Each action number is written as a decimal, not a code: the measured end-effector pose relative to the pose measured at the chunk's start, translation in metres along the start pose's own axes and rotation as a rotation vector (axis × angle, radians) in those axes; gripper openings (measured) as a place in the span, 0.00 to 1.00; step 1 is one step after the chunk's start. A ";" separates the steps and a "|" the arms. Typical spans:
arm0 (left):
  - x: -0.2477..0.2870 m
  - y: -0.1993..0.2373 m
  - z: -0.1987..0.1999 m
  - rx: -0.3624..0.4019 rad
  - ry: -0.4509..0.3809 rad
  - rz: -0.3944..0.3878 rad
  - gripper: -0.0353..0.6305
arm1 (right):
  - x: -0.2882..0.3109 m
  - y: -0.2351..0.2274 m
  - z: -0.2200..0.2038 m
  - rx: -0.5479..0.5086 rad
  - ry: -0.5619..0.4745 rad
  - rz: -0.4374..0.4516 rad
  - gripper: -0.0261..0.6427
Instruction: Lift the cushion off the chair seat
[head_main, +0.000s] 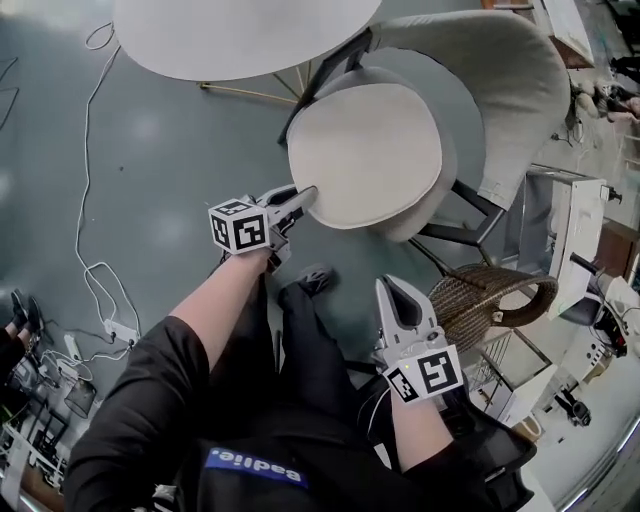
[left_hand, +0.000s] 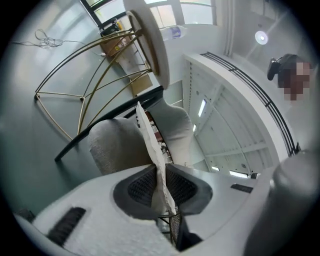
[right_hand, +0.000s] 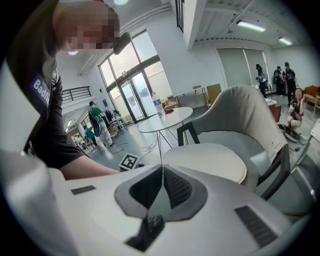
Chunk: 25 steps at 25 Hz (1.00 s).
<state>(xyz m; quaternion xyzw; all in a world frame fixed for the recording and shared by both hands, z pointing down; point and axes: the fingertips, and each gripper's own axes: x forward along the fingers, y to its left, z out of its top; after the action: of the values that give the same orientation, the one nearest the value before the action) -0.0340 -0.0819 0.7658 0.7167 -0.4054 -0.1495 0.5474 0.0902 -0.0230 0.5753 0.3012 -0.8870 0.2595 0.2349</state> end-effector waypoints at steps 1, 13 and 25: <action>-0.001 -0.009 0.005 0.013 0.003 0.001 0.15 | -0.005 0.002 0.007 -0.001 -0.012 -0.004 0.08; -0.024 -0.115 0.037 0.063 0.067 0.020 0.13 | -0.086 0.020 0.084 -0.011 -0.158 -0.074 0.08; -0.060 -0.198 0.053 0.147 0.185 0.063 0.13 | -0.150 0.050 0.125 -0.033 -0.250 -0.110 0.08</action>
<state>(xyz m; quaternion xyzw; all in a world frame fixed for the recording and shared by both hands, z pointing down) -0.0235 -0.0578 0.5540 0.7524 -0.3854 -0.0355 0.5330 0.1304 -0.0021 0.3789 0.3757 -0.8956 0.1921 0.1413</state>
